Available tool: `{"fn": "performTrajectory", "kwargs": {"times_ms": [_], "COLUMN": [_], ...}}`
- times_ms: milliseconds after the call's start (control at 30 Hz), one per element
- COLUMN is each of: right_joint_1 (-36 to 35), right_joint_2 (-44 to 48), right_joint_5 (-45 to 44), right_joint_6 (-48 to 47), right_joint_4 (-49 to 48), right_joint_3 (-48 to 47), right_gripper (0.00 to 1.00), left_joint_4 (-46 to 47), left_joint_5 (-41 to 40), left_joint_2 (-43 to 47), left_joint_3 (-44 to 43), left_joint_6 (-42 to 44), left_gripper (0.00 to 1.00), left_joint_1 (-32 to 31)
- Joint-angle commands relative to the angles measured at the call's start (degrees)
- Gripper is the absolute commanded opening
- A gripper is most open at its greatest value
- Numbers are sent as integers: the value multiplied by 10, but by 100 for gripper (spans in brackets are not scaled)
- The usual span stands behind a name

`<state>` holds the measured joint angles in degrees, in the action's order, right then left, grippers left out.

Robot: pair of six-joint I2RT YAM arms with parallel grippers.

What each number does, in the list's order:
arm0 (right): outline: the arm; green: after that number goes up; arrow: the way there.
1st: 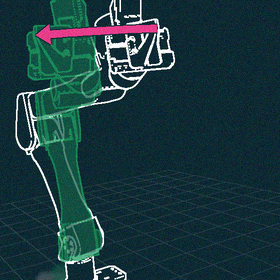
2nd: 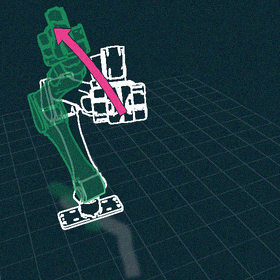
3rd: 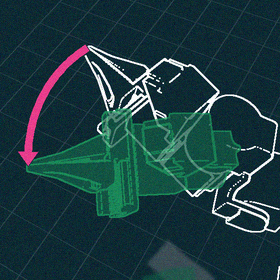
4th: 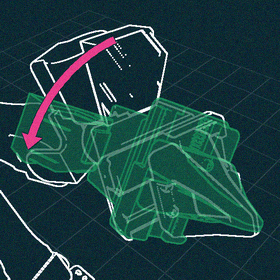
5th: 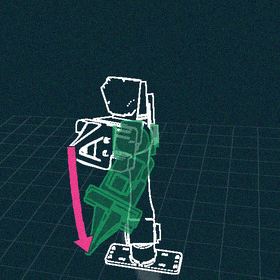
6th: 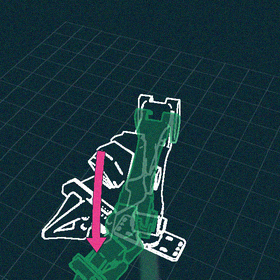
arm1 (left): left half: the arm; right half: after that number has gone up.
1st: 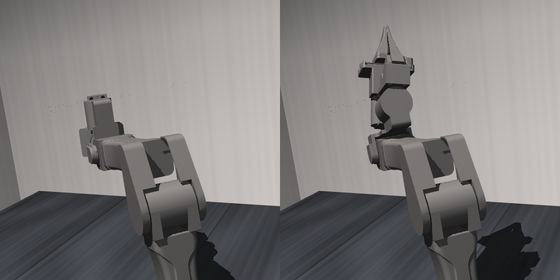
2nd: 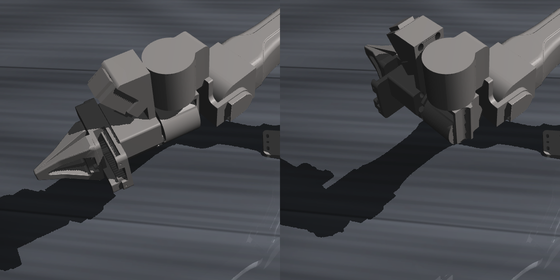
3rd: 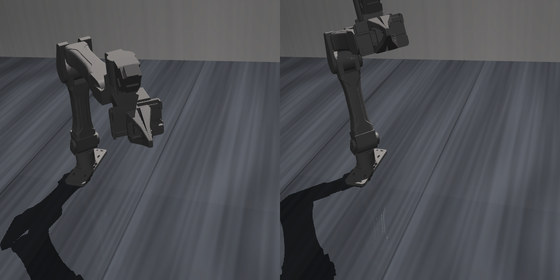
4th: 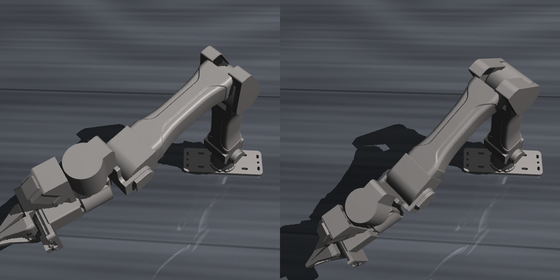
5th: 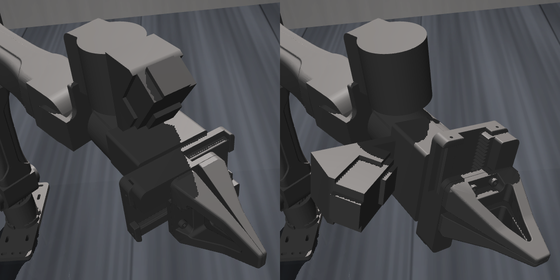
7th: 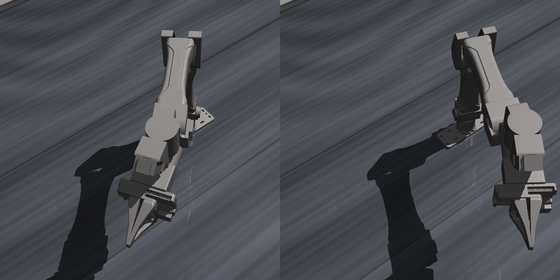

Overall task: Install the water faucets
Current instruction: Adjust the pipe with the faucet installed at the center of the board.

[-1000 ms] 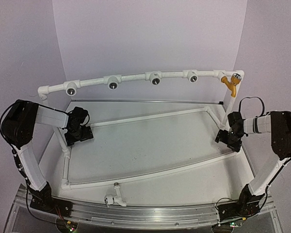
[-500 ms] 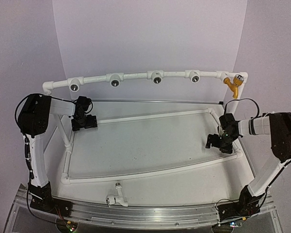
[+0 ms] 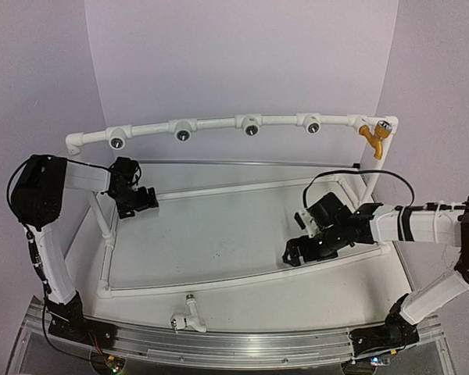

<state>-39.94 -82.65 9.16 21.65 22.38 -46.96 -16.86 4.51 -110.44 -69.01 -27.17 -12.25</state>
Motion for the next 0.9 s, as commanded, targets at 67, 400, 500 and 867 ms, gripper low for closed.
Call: {"fn": "performTrajectory", "kwargs": {"times_ms": [67, 400, 500, 867], "right_joint_1": [-119, -128, -155, -231], "right_joint_2": [-67, -106, -121, -284], "right_joint_5": [-6, -42, -44, -337], "right_joint_6": [91, 144, 123, -85], "right_joint_4": [-33, -51, -52, 63], "right_joint_3": [-33, -32, -36, -185], "right_gripper": [98, 98, 96, 98], "left_joint_4": [32, 8, 7, -20], "left_joint_5": [55, 43, 11, -147], "left_joint_2": [150, 338, 348, 308], "left_joint_3": [78, 224, 239, 250], "left_joint_6": [3, -83, -130, -224], "left_gripper": [95, 91, 91, 83], "left_joint_1": [-77, -209, -308, -477]}}
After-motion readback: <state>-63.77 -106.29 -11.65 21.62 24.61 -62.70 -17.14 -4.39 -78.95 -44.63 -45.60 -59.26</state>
